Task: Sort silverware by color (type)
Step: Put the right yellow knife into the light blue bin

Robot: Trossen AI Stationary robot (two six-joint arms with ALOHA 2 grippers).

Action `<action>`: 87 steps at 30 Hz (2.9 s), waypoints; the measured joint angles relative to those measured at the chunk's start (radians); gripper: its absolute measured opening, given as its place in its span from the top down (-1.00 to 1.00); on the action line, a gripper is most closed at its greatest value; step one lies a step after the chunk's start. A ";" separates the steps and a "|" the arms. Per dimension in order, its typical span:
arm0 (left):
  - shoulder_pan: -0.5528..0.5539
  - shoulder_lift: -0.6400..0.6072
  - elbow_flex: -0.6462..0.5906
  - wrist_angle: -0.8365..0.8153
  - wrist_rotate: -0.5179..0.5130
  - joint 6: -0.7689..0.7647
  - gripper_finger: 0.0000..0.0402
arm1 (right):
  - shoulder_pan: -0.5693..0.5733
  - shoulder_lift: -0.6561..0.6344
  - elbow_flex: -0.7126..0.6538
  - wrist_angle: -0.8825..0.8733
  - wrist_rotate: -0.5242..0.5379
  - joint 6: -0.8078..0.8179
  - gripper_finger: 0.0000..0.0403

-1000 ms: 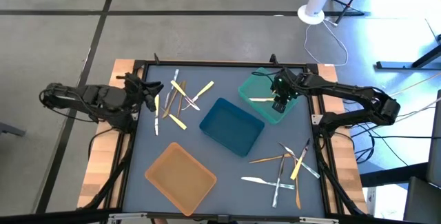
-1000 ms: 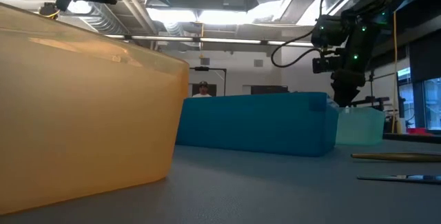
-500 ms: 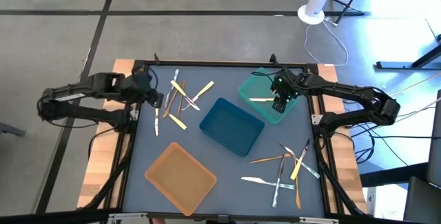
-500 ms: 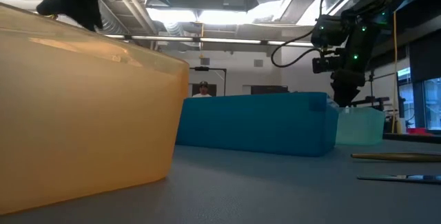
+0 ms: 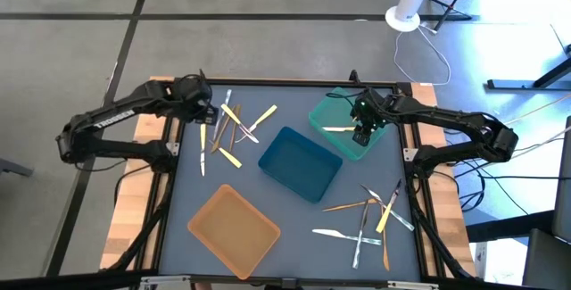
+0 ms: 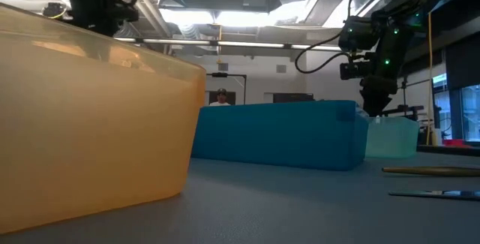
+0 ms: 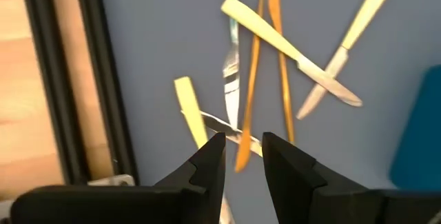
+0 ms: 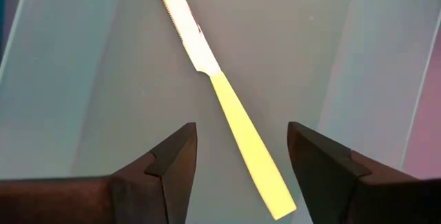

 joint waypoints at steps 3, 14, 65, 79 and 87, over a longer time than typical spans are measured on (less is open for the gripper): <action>0.054 0.014 0.000 0.001 0.009 0.039 0.55 | 0.000 0.000 0.000 0.000 0.000 0.000 -0.06; 0.198 0.018 0.000 0.002 0.050 0.168 0.55 | 0.000 0.000 0.000 0.000 0.000 0.000 -0.06; 0.363 0.018 -0.501 0.477 0.131 0.142 0.55 | 0.000 0.000 0.000 0.000 -0.004 0.000 -0.06; 0.363 0.018 -0.501 0.478 0.152 0.214 0.28 | 0.000 0.000 0.000 0.000 -0.004 0.000 -0.06; 0.361 0.018 -0.501 0.501 0.120 0.151 0.13 | 0.000 0.000 0.000 0.000 -0.004 0.000 -0.06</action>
